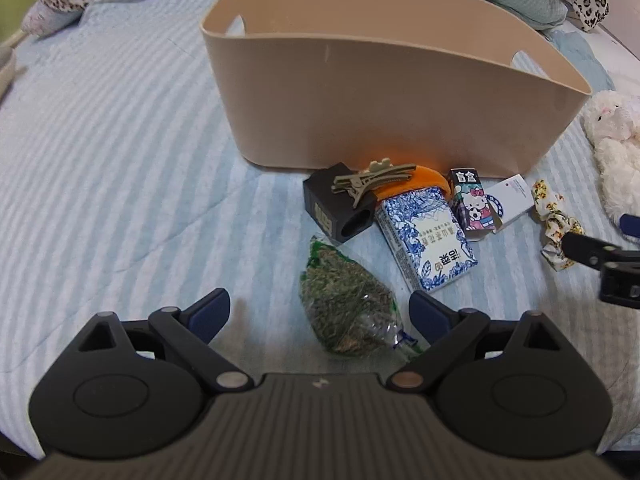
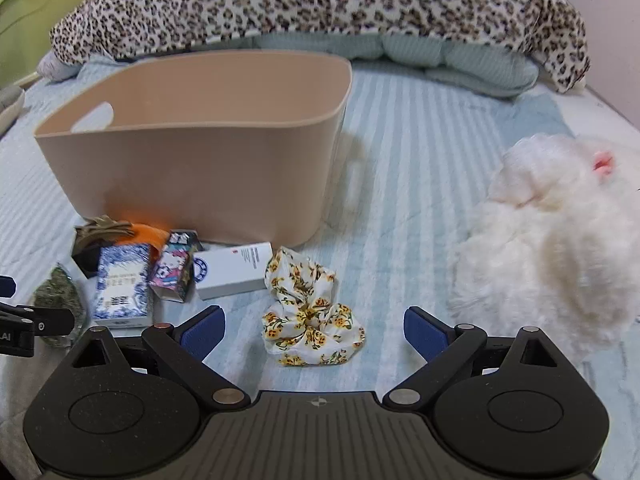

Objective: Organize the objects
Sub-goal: 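Grasp the green herb bag with left tool while right tool grasps the floral scrunchie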

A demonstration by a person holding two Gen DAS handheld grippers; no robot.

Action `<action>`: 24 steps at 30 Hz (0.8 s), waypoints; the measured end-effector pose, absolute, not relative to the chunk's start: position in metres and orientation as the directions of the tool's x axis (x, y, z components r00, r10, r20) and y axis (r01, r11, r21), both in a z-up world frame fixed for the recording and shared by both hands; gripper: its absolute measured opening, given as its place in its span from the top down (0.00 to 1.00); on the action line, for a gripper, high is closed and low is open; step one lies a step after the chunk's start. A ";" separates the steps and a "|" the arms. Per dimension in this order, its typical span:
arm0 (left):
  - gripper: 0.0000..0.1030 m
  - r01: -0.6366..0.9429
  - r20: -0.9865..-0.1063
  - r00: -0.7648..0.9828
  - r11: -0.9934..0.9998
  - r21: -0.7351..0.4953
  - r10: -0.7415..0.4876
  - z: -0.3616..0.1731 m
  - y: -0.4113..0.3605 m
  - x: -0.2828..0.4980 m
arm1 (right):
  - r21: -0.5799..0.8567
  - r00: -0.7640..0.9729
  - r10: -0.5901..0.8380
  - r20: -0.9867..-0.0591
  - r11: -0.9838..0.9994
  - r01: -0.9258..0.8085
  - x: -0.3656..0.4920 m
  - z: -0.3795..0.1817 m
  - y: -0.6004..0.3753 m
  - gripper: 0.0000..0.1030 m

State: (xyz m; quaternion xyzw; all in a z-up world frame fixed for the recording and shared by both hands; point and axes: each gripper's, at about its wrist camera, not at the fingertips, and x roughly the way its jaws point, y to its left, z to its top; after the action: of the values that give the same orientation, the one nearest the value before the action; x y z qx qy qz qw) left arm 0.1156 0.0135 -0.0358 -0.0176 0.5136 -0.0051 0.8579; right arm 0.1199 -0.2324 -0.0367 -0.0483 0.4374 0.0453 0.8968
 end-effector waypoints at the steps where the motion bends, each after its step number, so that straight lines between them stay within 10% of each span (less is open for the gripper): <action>1: 0.08 -0.015 -0.887 0.460 0.999 -0.044 -0.032 -0.040 0.014 0.119 | -0.052 0.605 0.032 -0.795 0.991 -0.120 0.123 -0.040 -0.232 0.06; 11: 0.14 -0.026 -0.914 0.405 0.998 -0.049 -0.035 -0.058 0.014 0.124 | -0.068 0.596 -0.003 -0.803 0.994 -0.087 0.129 -0.062 -0.230 0.31; 17: 0.52 -0.035 -0.906 0.421 0.998 -0.053 -0.034 -0.046 0.015 0.115 | -0.046 0.610 0.022 -0.792 0.994 -0.096 0.128 -0.061 -0.224 0.83; 24: 0.55 -0.029 -0.886 0.463 0.998 -0.050 -0.031 -0.026 0.018 0.104 | -0.021 0.642 0.048 -0.765 0.995 -0.099 0.113 -0.045 -0.235 0.90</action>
State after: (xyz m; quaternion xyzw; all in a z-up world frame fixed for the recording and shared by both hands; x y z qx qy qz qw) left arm 0.1038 0.0178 -0.0262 -0.0289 0.5181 -0.0006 0.8548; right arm 0.1133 -0.2350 -0.0454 -0.0305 0.4210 0.0404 0.9056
